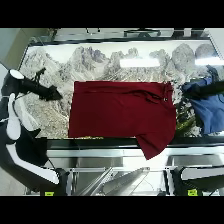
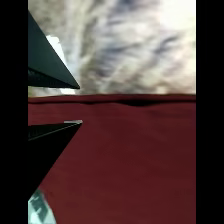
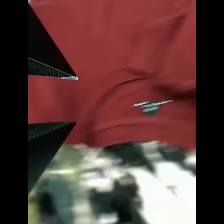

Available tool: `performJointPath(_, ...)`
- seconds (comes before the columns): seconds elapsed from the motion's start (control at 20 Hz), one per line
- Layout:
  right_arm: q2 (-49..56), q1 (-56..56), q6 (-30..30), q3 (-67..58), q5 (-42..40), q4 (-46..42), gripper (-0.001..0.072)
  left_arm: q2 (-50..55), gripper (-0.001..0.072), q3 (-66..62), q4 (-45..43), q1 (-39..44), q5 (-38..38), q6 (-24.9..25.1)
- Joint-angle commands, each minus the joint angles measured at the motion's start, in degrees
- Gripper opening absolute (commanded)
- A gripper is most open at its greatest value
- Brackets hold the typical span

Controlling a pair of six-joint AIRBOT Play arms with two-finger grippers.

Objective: Fold the shirts.

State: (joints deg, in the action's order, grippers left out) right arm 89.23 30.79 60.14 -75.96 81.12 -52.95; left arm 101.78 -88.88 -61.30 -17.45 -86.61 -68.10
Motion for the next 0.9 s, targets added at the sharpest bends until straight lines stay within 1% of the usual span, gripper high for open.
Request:
performJointPath(0.0,-11.98,7.13,1.25,12.85,0.09,-2.32,0.0323,-9.44,0.0221,18.27,-6.67,-0.55,3.26,0.57)
performJointPath(0.1,-17.38,11.56,1.44,18.91,-2.01,-2.34,0.0326,-11.78,0.0220,25.22,-6.69,-0.55,5.46,0.59)
performJointPath(0.15,-19.30,13.29,1.95,21.55,-3.78,-2.36,0.0410,-12.39,0.0220,27.89,-6.67,-0.52,6.43,0.63)
performJointPath(0.2,-20.74,15.06,2.97,24.09,-4.81,-2.29,0.0535,-12.76,0.0221,30.29,-6.71,-0.20,7.34,0.68)
performJointPath(0.3,-21.66,16.96,2.71,27.26,-3.26,-2.34,0.0528,-13.14,0.0221,34.25,-6.62,0.72,9.88,1.03)
performJointPath(0.45,-21.75,16.83,2.95,32.02,-1.31,-2.25,0.0529,-13.09,0.0221,37.27,-5.40,3.39,14.19,1.20)
performJointPath(0.6,-21.90,16.85,3.54,38.23,-0.26,-1.97,0.0529,-13.05,0.0221,38.86,-1.25,6.05,14.73,3.61)
performJointPath(0.75,-22.60,15.67,4.87,44.28,-0.85,-0.50,0.0528,-13.05,0.0219,38.42,1.42,7.48,13.94,3.89)
performJointPath(0.8,-22.60,14.08,5.79,46.12,-1.49,-0.57,0.0529,-13.05,0.0212,37.83,3.15,7.74,13.68,4.94)
performJointPath(0.85,-22.51,12.20,6.12,47.74,-2.36,-0.59,0.0528,-13.05,0.0057,37.18,4.28,7.89,13.29,5.57)
